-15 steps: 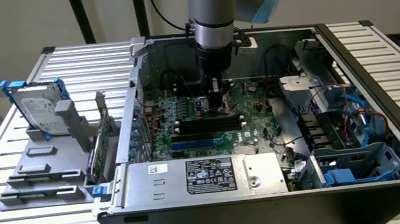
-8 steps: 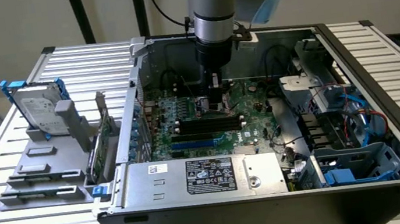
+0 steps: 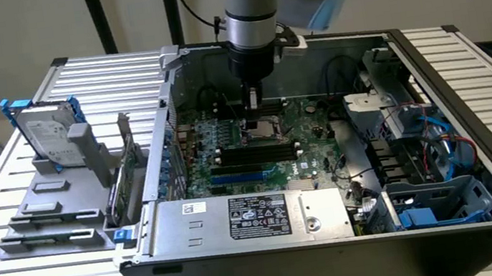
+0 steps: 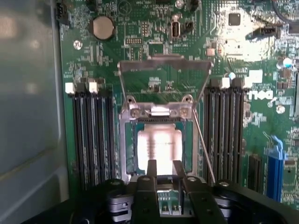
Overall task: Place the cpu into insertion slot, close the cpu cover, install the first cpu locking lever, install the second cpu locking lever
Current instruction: 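Place the cpu into insertion slot, then close the cpu cover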
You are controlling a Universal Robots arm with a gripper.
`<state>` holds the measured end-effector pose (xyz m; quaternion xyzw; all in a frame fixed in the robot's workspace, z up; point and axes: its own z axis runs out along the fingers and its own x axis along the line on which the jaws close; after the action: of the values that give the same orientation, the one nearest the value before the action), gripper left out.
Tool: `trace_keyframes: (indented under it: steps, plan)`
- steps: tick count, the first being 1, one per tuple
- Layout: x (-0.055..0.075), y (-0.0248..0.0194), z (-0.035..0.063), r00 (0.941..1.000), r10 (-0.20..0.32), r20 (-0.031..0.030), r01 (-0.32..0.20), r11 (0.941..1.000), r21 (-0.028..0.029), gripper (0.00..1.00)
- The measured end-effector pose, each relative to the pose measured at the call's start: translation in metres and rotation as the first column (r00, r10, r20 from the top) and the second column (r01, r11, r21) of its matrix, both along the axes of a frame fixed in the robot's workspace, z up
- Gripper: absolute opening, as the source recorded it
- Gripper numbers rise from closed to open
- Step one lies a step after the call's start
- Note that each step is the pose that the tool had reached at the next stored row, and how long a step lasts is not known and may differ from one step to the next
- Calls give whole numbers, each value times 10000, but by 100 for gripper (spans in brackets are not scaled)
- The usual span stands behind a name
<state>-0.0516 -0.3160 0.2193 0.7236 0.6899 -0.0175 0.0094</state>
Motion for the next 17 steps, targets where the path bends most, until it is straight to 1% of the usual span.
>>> trace_keyframes:
  steps: [1, 2, 4, 5, 8, 17]
  plan:
    - [-40, -4, 14, 10000, 1, 7, -1, 10000, 0, 24]
    - [-83, -7, 31, 10000, 0, 16, 0, 10000, -1, 24]
    - [-157, -15, 66, 10000, 1, 38, -1, 10000, -1, 12]
    - [-191, -18, 86, 10000, 1, 52, -1, 10000, 0, 11]
    - [-250, -30, 129, 10000, 0, 92, 0, 10000, 6, 11]
    - [-250, -30, 130, 10000, 1, 91, -1, 10000, 5, 11]
